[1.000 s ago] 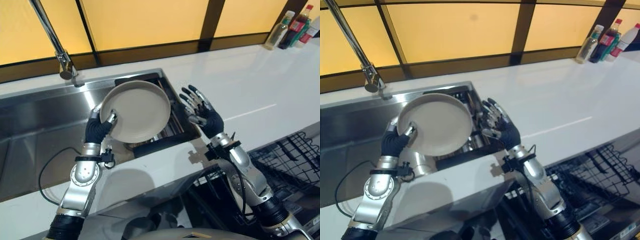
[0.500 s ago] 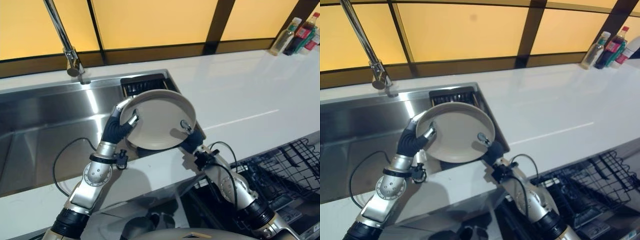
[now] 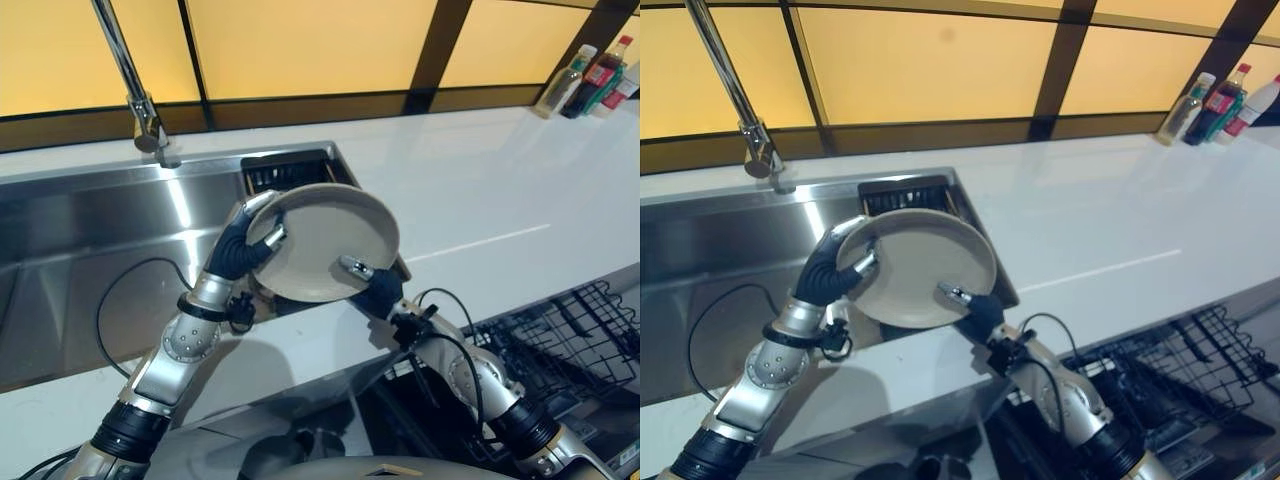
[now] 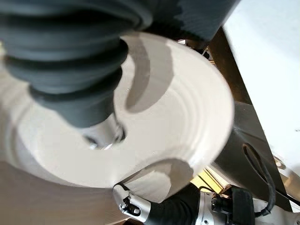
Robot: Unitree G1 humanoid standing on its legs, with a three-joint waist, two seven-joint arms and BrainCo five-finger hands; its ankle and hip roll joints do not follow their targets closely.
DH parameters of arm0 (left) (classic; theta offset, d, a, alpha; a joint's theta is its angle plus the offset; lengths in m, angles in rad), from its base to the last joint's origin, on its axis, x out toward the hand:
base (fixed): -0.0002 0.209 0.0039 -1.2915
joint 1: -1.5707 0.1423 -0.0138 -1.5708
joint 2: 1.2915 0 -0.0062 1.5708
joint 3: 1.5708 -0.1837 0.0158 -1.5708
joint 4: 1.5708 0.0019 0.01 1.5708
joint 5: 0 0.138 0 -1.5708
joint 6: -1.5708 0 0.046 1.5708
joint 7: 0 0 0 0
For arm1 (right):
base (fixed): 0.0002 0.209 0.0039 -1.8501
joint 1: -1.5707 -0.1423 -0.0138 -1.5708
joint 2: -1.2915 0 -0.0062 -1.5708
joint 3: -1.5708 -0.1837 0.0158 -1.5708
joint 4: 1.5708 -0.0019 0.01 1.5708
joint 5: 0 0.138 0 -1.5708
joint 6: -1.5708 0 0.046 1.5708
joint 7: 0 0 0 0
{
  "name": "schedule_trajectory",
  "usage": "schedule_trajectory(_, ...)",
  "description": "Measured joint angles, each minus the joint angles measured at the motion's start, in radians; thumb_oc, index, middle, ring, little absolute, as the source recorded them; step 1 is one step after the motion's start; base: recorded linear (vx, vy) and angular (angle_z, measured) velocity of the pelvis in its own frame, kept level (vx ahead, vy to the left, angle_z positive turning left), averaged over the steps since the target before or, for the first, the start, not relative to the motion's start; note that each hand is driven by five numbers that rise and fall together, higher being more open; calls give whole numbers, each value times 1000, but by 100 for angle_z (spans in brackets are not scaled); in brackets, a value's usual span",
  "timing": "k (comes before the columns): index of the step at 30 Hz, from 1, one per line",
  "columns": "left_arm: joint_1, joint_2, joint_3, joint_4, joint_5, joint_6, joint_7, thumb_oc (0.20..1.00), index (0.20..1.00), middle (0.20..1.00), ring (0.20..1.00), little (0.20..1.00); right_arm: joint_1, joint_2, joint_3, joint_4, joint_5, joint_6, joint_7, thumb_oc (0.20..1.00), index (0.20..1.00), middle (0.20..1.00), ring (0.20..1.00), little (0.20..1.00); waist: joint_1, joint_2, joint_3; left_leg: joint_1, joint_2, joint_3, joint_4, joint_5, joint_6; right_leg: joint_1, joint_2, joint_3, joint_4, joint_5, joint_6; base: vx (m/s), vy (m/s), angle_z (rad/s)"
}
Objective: Pick up plates and place into dishwasher.
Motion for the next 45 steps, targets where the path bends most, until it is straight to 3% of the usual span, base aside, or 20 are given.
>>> schedule_trajectory(10, -1, -13, -15, -28, -126, 77, -65, 200, 200, 200, 200, 200, 4, 8, -15, 1, -42, -18, -1, 200, 200, 200, 200, 200, -3, 9, 0, -16, 5, 28, 4, -1, 1, -12, -2, 3, 0, 1, 0, 0, 0, 0)
schedule_trajectory(11, -1, -17, -15, -29, -142, 94, -76, 250, 250, 250, 250, 250, 5, 7, -18, 1, -52, -18, -1, 200, 200, 200, 200, 200, -3, 13, -2, -16, 5, 28, 4, -1, 1, -12, -2, 3, 0, 1, 0, 0, 0, 0)
schedule_trajectory(12, -1, -24, -16, -29, -162, 108, -90, 743, 743, 743, 743, 743, 8, 5, -20, 1, -53, -17, -1, 200, 200, 200, 200, 200, -3, 17, -4, -15, 4, 28, 4, -1, 1, -12, -2, 3, 0, 1, 0, 0, 0, 0)
schedule_trajectory(13, -1, -32, -17, -29, -175, 123, -105, 1000, 1000, 1000, 1000, 1000, 12, 7, -24, 1, -57, -17, -1, 200, 200, 200, 200, 200, -3, 21, -6, -15, 4, 28, 4, -1, 1, -12, -2, 3, 0, 1, 0, 0, 0, 0)
schedule_trajectory(17, 20, -38, -21, -30, -205, 190, -160, 1000, 1000, 1000, 1000, 1000, 22, 7, -54, 1, -86, -19, -3, 200, 200, 200, 200, 200, -5, 37, -7, -15, 5, 30, 3, -1, 1, -12, -2, 5, 0, 1, 0, 0, 0, 0)
schedule_trajectory(23, 58, -59, -39, -29, -269, 253, -167, 1000, 1000, 1000, 1000, 1000, 26, 8, -75, -1, -156, -26, -3, 200, 200, 200, 200, 200, -26, 43, -7, -14, 8, 51, 2, -1, 1, -13, -1, 10, 0, 1, 0, 3, 0, -1)
schedule_trajectory(31, 77, -125, -53, 5, -318, 329, -67, 1000, 1000, 1000, 1000, 1000, 39, 0, -117, -16, -248, -31, -7, 200, 200, 200, 200, 200, -29, 46, -8, -11, 12, 61, -2, -1, 1, -15, 0, 19, 0, 2, -1, 12, -12, -3)
schedule_trajectory(39, 106, -144, 1, 12, -353, 347, 23, 1000, 1000, 1000, 1000, 1000, 43, 1, -204, -21, -270, -53, -31, 200, 200, 200, 200, 200, -51, 49, -10, 8, 21, 91, -11, -1, 1, -15, 4, 48, 1, 2, 0, 37, -14, -11)
schedule_trajectory(45, 140, -146, 49, 11, -354, 355, 89, 1000, 1000, 1000, 1000, 1000, 106, 1, -258, -23, -288, -67, -48, 200, 200, 200, 200, 200, -75, 55, -12, 22, 39, 154, -21, -4, 6, -25, 15, 93, 3, 12, -5, 51, -1, -23)
